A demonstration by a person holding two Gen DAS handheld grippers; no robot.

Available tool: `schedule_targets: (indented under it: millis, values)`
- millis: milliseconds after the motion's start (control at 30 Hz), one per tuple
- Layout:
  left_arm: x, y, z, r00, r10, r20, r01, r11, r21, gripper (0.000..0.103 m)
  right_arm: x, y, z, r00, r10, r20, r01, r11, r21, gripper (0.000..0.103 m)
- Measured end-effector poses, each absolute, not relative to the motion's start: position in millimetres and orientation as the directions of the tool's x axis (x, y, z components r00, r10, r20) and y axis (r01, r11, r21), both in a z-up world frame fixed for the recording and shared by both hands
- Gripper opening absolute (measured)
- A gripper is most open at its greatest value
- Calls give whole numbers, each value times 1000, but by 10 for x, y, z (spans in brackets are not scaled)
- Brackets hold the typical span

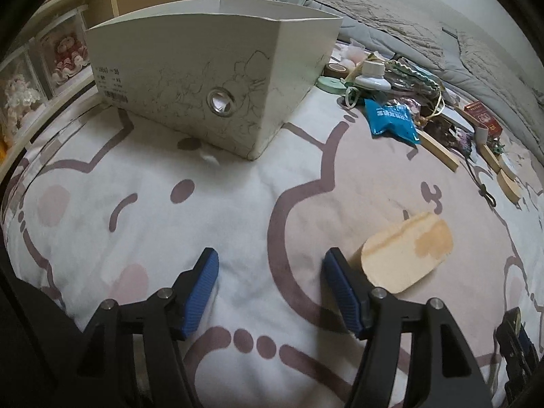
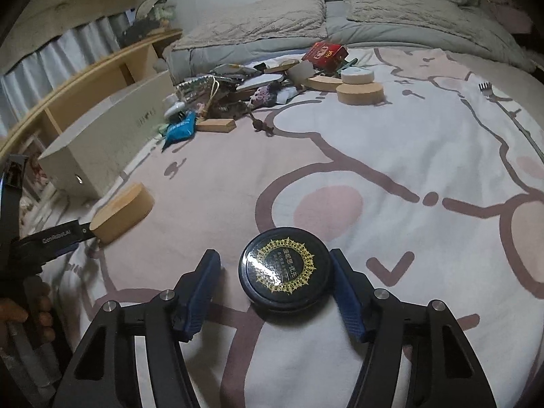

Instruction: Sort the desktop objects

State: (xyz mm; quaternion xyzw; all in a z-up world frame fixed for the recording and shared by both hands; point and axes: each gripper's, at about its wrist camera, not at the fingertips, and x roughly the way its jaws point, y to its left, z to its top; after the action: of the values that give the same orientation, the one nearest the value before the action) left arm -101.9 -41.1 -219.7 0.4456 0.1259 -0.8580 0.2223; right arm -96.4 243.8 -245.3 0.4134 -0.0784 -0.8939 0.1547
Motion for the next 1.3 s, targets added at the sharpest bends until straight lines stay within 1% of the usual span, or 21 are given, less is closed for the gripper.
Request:
schedule_targets:
  millis: [133, 267, 367, 500, 600, 767, 800, 867, 1033, 1267, 1300]
  values:
    - [-933, -379, -2167, -504, -280, -817, 508, -861, -18, 65, -932, 2396, -2462, -621, -325, -713, 218, -946, 241, 65]
    - [-789, -296, -2149, -533, -238, -812, 471, -880, -51, 66, -941, 2378, -2465, -625, -310, -717, 207, -951, 231, 65]
    - [-725, -145, -2123, -564, -215, -797, 433, -899, -64, 68, -935, 2369, -2474, -628, -305, -716, 214, -952, 218, 65]
    - [-724, 65, -2117, -585, -182, -791, 368, -928, -59, 69, -928, 2387, -2485, -632, -316, -708, 218, -949, 229, 65]
    - [-767, 89, -2179, -571, -175, -802, 372, -926, -63, 69, -932, 2419, -2496, -631, -333, -701, 217, -943, 253, 65]
    - [-847, 2, -2199, -567, -221, -794, 422, -905, -49, 70, -913, 2398, -2499, -640, -326, -696, 217, -945, 244, 65]
    - [-864, -17, -2203, -563, -232, -794, 430, -902, -41, 75, -907, 2393, -2499, -644, -322, -694, 217, -947, 239, 65]
    - [-915, -55, -2219, -550, -258, -795, 449, -893, -21, 78, -889, 2402, -2501, -652, -323, -686, 215, -946, 242, 65]
    - [-1010, -181, -2230, -538, -288, -792, 484, -875, -10, 78, -846, 2404, -2502, -673, -314, -670, 211, -949, 232, 65]
    - [-1175, -264, -2250, -518, -330, -789, 509, -861, 26, 79, -765, 2365, -2492, -709, -260, -655, 186, -966, 181, 64]
    - [-1193, -269, -2252, -517, -332, -789, 510, -860, 28, 80, -753, 2363, -2492, -714, -252, -653, 182, -968, 174, 63]
